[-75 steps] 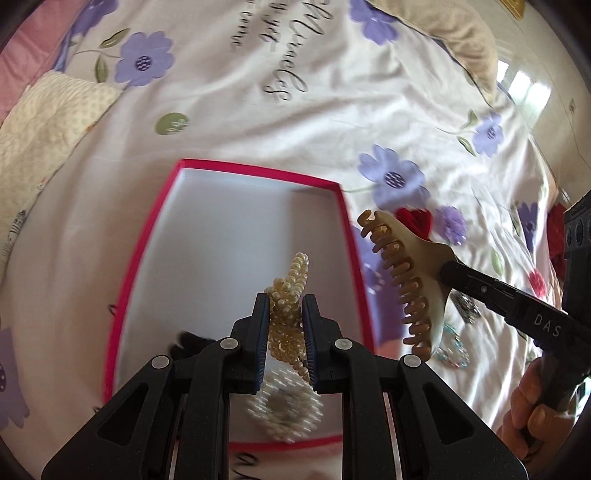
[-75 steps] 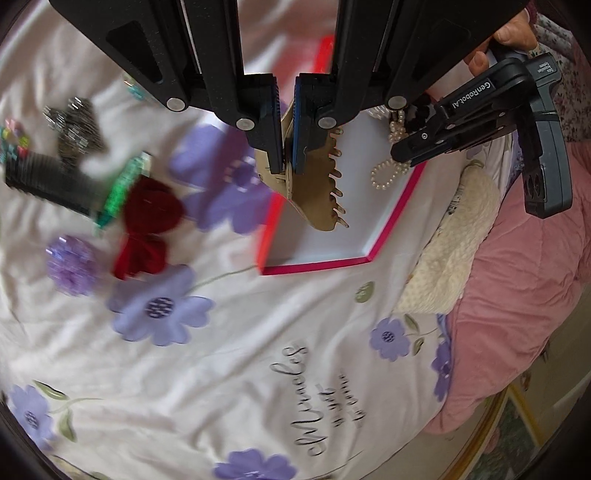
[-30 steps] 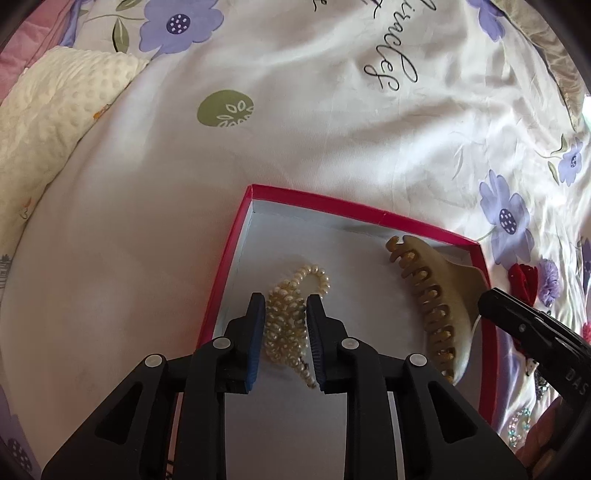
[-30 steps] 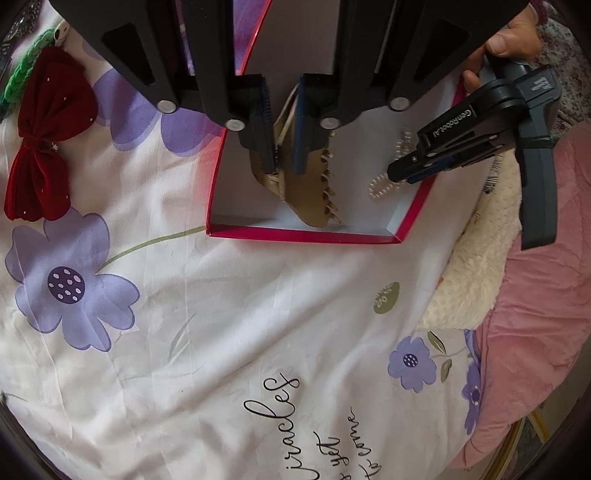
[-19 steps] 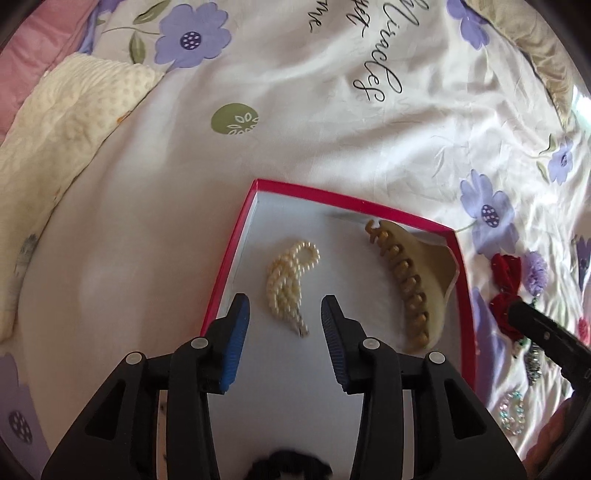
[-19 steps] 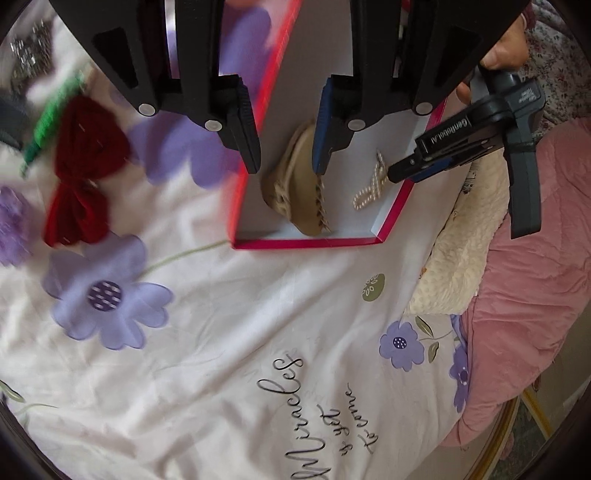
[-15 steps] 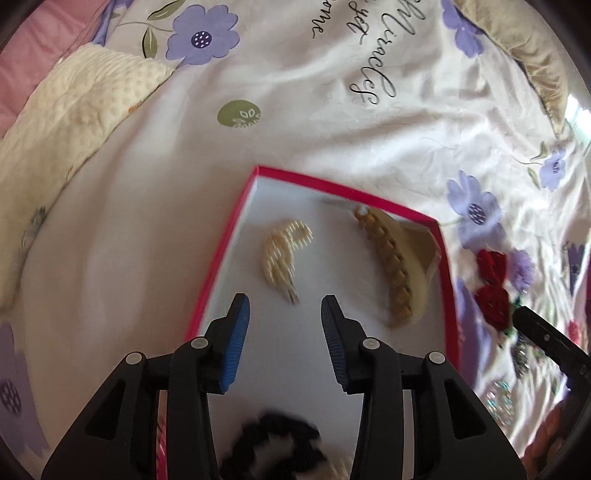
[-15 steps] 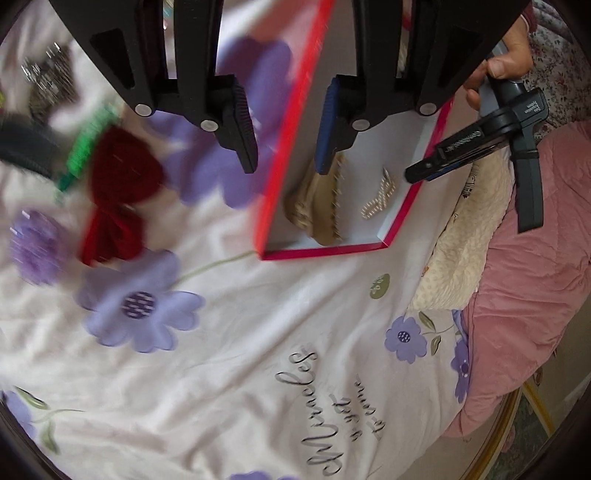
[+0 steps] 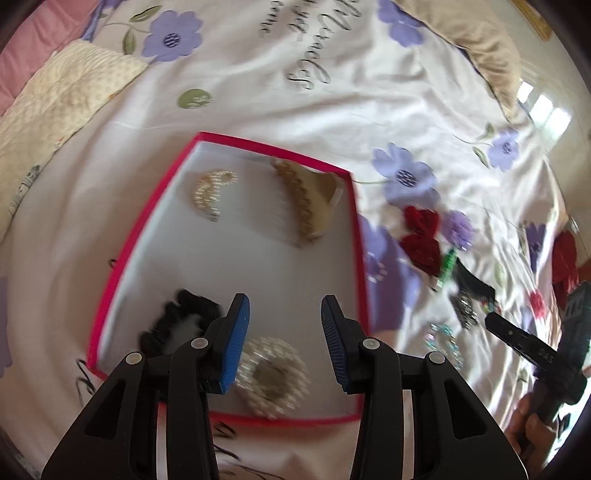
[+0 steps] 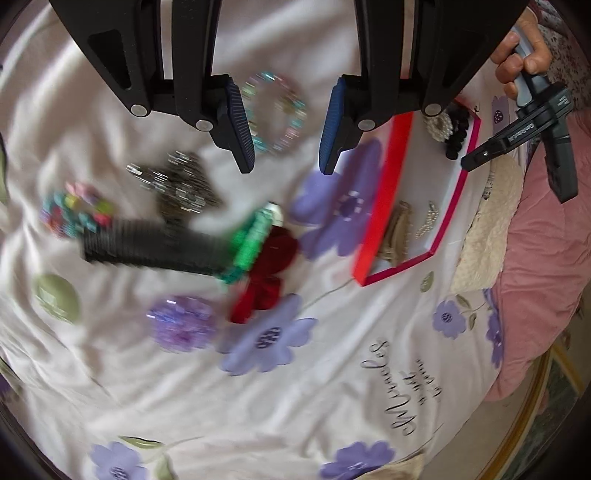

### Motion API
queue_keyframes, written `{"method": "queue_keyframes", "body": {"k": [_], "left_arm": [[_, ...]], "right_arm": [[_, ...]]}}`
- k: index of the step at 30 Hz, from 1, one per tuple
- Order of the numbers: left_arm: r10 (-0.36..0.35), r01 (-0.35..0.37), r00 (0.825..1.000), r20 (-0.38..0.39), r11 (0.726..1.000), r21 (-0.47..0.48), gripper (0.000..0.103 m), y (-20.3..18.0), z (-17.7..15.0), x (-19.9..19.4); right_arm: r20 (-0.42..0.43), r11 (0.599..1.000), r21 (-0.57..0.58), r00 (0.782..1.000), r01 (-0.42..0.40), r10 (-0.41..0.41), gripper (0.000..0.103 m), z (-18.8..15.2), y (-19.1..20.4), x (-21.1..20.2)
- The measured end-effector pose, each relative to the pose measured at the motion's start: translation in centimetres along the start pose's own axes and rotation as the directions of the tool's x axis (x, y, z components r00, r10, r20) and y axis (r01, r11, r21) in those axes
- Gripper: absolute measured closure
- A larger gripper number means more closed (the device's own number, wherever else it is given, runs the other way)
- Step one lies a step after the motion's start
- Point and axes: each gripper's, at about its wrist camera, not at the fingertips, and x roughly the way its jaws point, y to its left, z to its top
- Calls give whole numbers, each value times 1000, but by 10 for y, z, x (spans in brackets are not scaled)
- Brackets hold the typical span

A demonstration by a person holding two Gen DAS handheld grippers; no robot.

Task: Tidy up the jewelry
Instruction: 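Grasp the green braided band with the left tool while the right tool grasps the beaded bracelet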

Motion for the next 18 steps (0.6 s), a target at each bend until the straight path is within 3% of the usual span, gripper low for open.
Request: {"method": "queue_keyframes", "body": {"k": [18], "left_arm": [[-59,67,996,-61,986,155,63,-86,-20,11]], "right_arm": [[72,990,125,994,70,-80,62,-10,-78,-54]]}}
